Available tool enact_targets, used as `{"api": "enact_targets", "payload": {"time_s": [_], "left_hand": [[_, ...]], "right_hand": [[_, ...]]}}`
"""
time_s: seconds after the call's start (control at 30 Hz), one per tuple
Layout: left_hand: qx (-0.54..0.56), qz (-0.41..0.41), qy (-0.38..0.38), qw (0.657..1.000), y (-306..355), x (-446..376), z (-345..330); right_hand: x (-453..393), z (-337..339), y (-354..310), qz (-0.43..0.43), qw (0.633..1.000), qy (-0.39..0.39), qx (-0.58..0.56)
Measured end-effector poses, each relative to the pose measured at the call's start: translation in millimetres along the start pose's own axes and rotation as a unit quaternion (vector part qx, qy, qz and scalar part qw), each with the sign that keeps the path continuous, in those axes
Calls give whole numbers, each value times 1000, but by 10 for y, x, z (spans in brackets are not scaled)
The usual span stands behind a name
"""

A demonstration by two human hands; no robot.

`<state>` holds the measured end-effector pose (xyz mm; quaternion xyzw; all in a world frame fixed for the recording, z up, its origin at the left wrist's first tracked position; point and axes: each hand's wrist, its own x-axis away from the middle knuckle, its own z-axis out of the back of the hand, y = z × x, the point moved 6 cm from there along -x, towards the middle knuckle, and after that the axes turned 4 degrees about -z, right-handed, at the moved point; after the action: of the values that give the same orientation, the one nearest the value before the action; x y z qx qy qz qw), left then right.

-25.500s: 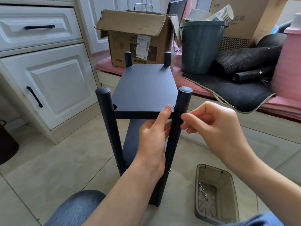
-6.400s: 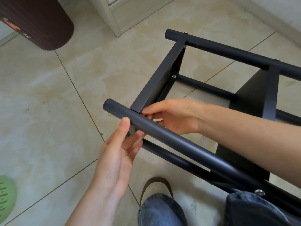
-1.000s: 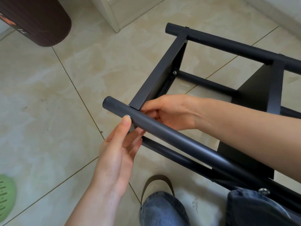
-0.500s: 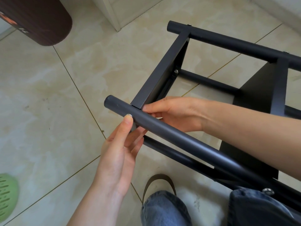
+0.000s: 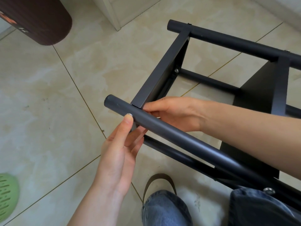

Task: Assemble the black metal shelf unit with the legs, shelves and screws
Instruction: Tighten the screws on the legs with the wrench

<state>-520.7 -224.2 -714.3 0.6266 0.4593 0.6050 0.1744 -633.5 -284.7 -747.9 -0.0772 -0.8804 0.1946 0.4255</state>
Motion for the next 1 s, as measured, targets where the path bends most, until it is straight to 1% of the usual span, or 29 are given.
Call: {"api": "enact_targets", "payload": {"time_s": [0.23, 0.33, 0.43, 0.63, 1.0], "left_hand": [[-4, -7, 0, 1000, -3, -7, 26], [3, -4, 2, 1000, 0, -6, 20], [-1, -4, 2, 1000, 4, 0, 15], [-3, -5, 0, 1000, 6, 4, -1], [-9, -12, 2, 1000, 5, -4, 22]], "right_hand": [[10, -55, -27, -44, 999, 21, 6], [-4, -38, -19, -24, 999, 24, 1], [33, -41, 2, -4, 999, 15, -29], [66, -46, 30, -23, 999, -11, -42], [41, -58, 6, -40, 999, 13, 22]]}}
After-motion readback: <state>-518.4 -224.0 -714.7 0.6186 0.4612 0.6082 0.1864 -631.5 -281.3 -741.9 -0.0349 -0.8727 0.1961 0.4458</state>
